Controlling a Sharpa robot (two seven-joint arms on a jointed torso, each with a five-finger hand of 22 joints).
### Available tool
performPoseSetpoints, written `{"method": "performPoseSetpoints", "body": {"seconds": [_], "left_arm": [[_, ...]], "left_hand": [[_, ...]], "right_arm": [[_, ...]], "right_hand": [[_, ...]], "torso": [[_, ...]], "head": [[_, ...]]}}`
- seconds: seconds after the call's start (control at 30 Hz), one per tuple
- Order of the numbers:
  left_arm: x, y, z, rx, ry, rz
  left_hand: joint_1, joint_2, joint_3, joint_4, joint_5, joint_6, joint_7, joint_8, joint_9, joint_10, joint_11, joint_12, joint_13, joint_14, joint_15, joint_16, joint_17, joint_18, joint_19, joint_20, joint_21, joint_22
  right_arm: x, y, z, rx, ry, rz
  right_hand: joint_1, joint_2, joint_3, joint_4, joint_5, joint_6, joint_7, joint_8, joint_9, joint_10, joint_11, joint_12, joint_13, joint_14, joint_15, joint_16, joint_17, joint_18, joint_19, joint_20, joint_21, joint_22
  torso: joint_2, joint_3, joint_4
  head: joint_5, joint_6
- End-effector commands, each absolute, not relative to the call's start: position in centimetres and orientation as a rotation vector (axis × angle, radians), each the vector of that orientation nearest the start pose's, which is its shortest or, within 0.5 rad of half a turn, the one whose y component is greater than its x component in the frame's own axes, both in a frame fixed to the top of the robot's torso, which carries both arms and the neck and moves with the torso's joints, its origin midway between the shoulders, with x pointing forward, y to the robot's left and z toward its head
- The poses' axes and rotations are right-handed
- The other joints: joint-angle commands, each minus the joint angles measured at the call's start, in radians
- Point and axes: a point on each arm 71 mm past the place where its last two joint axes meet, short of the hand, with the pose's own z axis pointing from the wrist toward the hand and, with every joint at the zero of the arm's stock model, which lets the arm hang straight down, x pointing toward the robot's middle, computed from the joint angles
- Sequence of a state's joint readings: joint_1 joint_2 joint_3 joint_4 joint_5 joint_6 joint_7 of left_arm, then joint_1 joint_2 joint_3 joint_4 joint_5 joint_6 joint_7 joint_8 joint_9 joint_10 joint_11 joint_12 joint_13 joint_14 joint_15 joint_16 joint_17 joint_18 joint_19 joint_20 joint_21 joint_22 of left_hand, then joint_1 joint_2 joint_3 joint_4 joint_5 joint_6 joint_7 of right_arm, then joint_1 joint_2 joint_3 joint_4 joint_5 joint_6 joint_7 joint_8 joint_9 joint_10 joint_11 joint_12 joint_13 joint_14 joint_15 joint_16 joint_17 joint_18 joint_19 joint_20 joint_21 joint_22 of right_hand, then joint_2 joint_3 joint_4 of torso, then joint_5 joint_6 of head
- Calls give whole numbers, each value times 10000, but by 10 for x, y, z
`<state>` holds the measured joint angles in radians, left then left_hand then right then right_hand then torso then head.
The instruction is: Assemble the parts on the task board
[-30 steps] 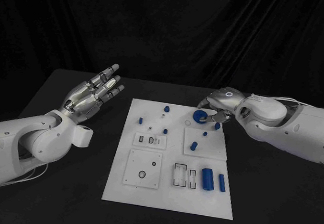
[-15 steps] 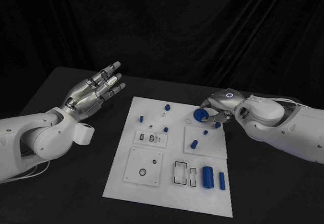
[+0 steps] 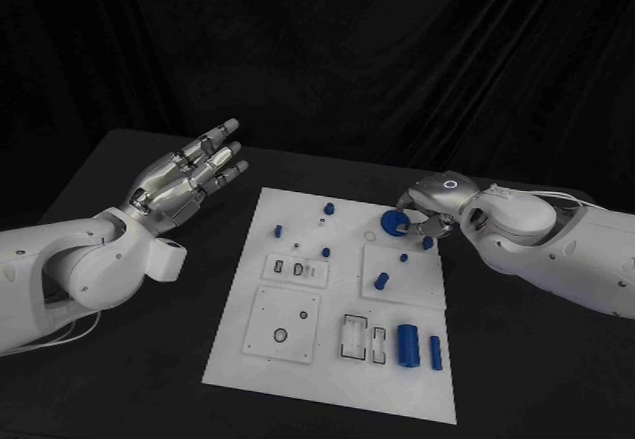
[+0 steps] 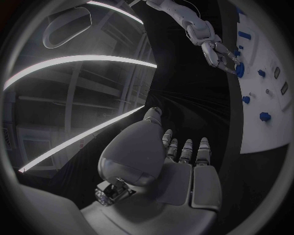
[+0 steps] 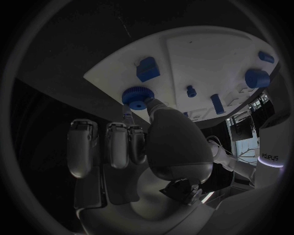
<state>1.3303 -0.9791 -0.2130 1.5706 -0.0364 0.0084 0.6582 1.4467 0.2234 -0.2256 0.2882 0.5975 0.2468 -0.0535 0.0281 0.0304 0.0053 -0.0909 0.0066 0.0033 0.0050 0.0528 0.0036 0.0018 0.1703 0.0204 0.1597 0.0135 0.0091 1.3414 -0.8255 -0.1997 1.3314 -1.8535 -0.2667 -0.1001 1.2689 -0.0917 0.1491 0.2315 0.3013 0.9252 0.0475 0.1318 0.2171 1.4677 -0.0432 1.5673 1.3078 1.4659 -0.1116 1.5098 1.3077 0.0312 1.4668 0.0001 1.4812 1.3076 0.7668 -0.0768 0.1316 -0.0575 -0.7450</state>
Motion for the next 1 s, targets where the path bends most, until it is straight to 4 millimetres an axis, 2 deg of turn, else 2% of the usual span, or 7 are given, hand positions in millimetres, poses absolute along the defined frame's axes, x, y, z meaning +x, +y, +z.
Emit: {"method": "performPoseSetpoints", "body": {"seconds": [0.03,0.13,0.47,0.63,0.73,0.87,1.0], "left_arm": [[468,248,-153,-8236,13573,-18786],[468,248,-154,-8239,13576,-18776],[469,249,-154,-8261,13620,-18741],[469,248,-154,-8273,13674,-18738],[470,248,-155,-8274,13697,-18743],[470,247,-155,-8271,13738,-18768],[471,245,-155,-8261,13781,-18809]], "left_hand": [[90,0,51,-1,59,12,63,35,10,16,59,-46,-12,-2,54,-15,2,78,1,65,46,13],[102,1,59,-4,78,10,65,34,9,15,64,-46,-12,-2,60,-15,2,78,2,71,48,14],[165,-4,95,-21,175,-27,63,26,4,15,70,-46,-12,-1,77,-15,3,77,4,89,49,14],[174,-8,99,-24,189,-43,61,24,2,13,70,-46,-12,-1,79,-15,3,77,3,91,48,14],[181,-12,101,-25,200,-45,58,23,2,15,71,-46,-12,-1,81,-15,3,77,4,93,49,14],[182,-13,102,-22,201,-40,55,24,3,19,71,-45,-11,0,82,-14,3,77,4,94,49,14],[183,-14,103,-21,202,-45,53,23,2,18,71,-45,-11,-1,83,-15,2,77,2,95,47,13]], "right_arm": [[519,-249,-192,-5931,16152,2070],[518,-247,-191,-5956,15969,2238],[512,-240,-182,-5995,15258,2795],[510,-227,-169,-6156,14903,3120],[509,-215,-162,-6325,14698,3386],[508,-200,-158,-6569,14587,3681],[508,-185,-158,-6834,14602,3900]], "right_hand": [[261,108,71,-257,376,530,-105,412,367,1031,18,35,2630,866,31,-101,1816,-23,427,55,-65,1956],[382,153,129,-424,719,613,-158,568,559,1031,-20,35,2630,853,3,-160,1748,-18,416,38,-93,1948],[424,157,137,-522,801,738,-172,733,739,1031,-30,35,2630,840,-15,-226,1671,-13,409,22,-115,1943],[409,145,127,-521,793,720,-163,734,754,1031,-29,35,2630,832,-19,-262,1629,1,380,19,-164,1912],[389,141,120,-515,785,679,-152,724,767,1031,-25,35,2630,836,-22,-254,1637,0,383,16,-161,1915],[371,144,117,-508,770,645,-145,714,779,1031,-22,35,2630,839,-24,-249,1641,-1,385,13,-160,1918],[356,156,120,-506,721,594,-134,699,795,1031,-14,35,2630,841,-23,-251,1637,0,383,10,-167,1916]], "torso": [[14,11,-4],[14,16,-14],[8,15,-6],[2,10,-14],[-4,5,-20],[0,-7,-5],[8,-1,-5]], "head": [[13,-10],[26,-15],[29,-10],[44,-16],[56,-64],[33,-91],[35,-96]]}}
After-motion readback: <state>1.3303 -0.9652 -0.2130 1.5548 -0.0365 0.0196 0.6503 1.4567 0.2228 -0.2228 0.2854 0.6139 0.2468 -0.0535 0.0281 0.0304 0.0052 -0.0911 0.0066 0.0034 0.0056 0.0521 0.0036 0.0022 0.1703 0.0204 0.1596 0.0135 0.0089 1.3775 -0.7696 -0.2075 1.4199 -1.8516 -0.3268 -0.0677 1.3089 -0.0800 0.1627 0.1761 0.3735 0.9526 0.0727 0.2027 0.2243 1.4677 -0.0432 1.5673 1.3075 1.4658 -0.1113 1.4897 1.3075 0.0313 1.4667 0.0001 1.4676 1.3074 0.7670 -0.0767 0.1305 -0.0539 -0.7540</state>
